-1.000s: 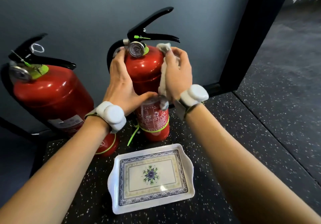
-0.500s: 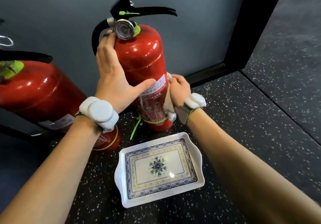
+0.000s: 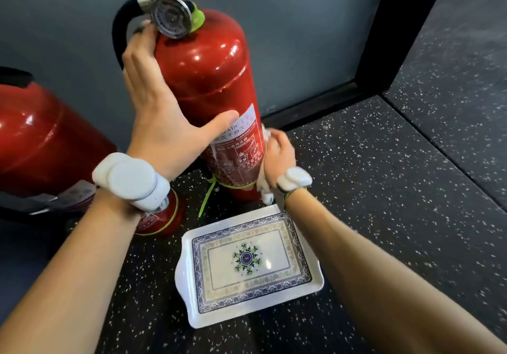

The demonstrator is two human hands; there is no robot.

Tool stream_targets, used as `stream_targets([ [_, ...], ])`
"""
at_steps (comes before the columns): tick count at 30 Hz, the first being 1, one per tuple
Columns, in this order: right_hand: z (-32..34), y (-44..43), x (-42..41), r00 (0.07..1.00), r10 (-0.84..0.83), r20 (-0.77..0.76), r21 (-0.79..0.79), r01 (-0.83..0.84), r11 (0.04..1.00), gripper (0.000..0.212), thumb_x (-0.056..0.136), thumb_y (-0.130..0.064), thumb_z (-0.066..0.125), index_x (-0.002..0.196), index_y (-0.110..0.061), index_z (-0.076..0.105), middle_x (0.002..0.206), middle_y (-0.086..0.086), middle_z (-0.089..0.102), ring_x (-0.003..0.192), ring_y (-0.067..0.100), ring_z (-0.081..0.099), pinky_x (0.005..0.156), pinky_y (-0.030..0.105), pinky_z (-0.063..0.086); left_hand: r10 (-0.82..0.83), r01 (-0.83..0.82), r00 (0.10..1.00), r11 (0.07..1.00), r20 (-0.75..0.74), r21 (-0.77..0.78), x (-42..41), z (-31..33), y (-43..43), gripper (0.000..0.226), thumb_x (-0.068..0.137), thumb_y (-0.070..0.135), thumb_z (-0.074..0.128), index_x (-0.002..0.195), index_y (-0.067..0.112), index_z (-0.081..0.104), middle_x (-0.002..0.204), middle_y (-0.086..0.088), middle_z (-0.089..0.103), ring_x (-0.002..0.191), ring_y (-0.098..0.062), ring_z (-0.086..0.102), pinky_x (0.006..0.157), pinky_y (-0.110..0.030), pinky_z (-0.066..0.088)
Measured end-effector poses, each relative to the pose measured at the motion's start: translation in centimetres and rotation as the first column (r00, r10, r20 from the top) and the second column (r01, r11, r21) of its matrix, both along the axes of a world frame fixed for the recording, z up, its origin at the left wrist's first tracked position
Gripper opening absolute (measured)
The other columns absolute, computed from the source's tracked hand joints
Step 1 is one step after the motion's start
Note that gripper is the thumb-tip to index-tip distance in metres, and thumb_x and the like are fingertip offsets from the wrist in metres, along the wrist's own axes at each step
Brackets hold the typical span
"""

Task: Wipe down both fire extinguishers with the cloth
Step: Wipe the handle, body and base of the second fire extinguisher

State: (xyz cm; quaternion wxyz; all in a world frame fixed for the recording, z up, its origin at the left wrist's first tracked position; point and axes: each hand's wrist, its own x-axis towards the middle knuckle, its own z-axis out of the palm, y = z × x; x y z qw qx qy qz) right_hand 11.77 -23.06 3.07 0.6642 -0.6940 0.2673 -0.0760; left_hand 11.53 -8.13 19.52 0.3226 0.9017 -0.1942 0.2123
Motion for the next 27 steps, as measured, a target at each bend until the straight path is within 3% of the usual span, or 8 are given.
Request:
stream_targets([
  [5, -6.6, -0.6, -1.9, 0.937, 0.1, -0.333, -0.058, -0.126, 0.99, 0.037, 0.108, -0.018, 0.04, 0.14, -0.025, 0.06, 0.126, 0.005, 0.072, 0.115, 0.028, 0.067, 0.106, 0.04, 0.048, 0.003, -0.003, 1.0, 1.0, -0.007, -0.004, -0.1, 0.0, -0.1, 0.119, 0.069, 0.047, 0.089, 0.156, 0.009, 0.016, 0.156, -0.01, 0.021, 0.149, -0.022, 0.021, 0.125, -0.045, 0.024],
  [9, -4.6, -0.6, -0.2, 0.941, 0.011, -0.339, 0.221, 0.068, 0.973, 0.042, 0.106, -0.003, 0.041, 0.14, -0.009, 0.063, 0.135, 0.018, 0.068, 0.113, 0.031, 0.065, 0.11, 0.045, 0.049, 0.0, 0.0, 1.0, 1.0, -0.006, 0.01, -0.2, 0.1, 0.0, 0.121, 0.069, 0.05, 0.087, 0.156, 0.009, 0.014, 0.157, -0.01, 0.02, 0.15, -0.023, 0.019, 0.126, -0.042, 0.022],
  [14, 4.2, 0.3, -1.6, 0.985, -0.064, -0.162, 0.451, 0.132, 0.882, 0.038, 0.103, -0.016, 0.051, 0.134, 0.004, 0.062, 0.132, 0.016, 0.07, 0.097, 0.025, 0.059, 0.101, 0.049, 0.053, -0.019, 0.02, 1.0, 0.998, -0.012, 0.055, -0.1, 0.3, 0.5, 0.124, 0.067, 0.049, 0.089, 0.157, 0.009, 0.013, 0.159, -0.011, 0.017, 0.151, -0.026, 0.016, 0.126, -0.044, 0.019],
  [16, 8.5, 0.1, -2.2, 0.99, -0.137, -0.044, 0.556, 0.138, 0.82, 0.031, 0.098, -0.015, 0.057, 0.111, 0.008, 0.073, 0.11, 0.012, 0.079, 0.081, 0.021, 0.06, 0.085, 0.04, 0.055, -0.041, 0.042, 0.999, 0.997, -0.024, 0.06, -0.1, 0.4, 0.9, 0.126, 0.067, 0.046, 0.09, 0.158, 0.009, 0.012, 0.16, -0.012, 0.017, 0.151, -0.027, 0.016, 0.126, -0.044, 0.018],
  [18, 12.4, -0.1, -2.3, 0.979, -0.156, 0.131, 0.638, 0.037, 0.769, 0.022, 0.098, -0.014, 0.059, 0.096, -0.002, 0.077, 0.095, 0.007, 0.079, 0.085, 0.018, 0.068, 0.093, 0.035, 0.056, -0.063, 0.064, 0.998, 0.997, -0.028, 0.038, 0.0, 0.4, 1.1, 0.125, 0.067, 0.047, 0.091, 0.158, 0.009, 0.013, 0.16, -0.013, 0.017, 0.151, -0.028, 0.017, 0.126, -0.045, 0.019],
  [22, 17.5, 0.3, -3.7, 0.88, 0.008, 0.475, 0.268, -0.154, 0.951, 0.044, 0.102, -0.016, 0.059, 0.145, -0.016, 0.059, 0.144, 0.006, 0.064, 0.13, 0.015, 0.063, 0.114, 0.037, 0.049, -0.098, 0.098, 0.995, 0.995, -0.009, -0.003, -0.1, 0.5, 0.9, 0.122, 0.072, 0.057, 0.084, 0.157, 0.004, 0.015, 0.158, -0.016, 0.022, 0.15, -0.03, 0.022, 0.125, -0.046, 0.023],
  [24, 17.3, 1.1, -4.5, 0.827, 0.037, 0.561, 0.074, -0.094, 0.993, 0.044, 0.102, -0.019, 0.062, 0.146, -0.016, 0.058, 0.143, 0.003, 0.065, 0.131, 0.01, 0.062, 0.114, 0.036, 0.05, -0.102, 0.102, 0.995, 0.995, 0.0, -0.01, -0.1, 0.3, 0.8, 0.118, 0.075, 0.056, 0.082, 0.156, 0.002, 0.016, 0.158, -0.018, 0.022, 0.149, -0.032, 0.022, 0.124, -0.047, 0.024],
  [27, 14.7, 1.6, -5.1, 0.848, -0.038, 0.529, -0.003, 0.046, 0.999, 0.037, 0.105, -0.012, 0.059, 0.142, -0.015, 0.06, 0.13, -0.016, 0.064, 0.111, -0.021, 0.059, 0.099, 0.007, 0.045, -0.081, 0.081, 0.997, 0.997, -0.002, -0.017, 0.0, 0.2, 1.1, 0.117, 0.075, 0.052, 0.084, 0.157, 0.005, 0.015, 0.16, -0.015, 0.02, 0.151, -0.031, 0.02, 0.125, -0.042, 0.022],
])
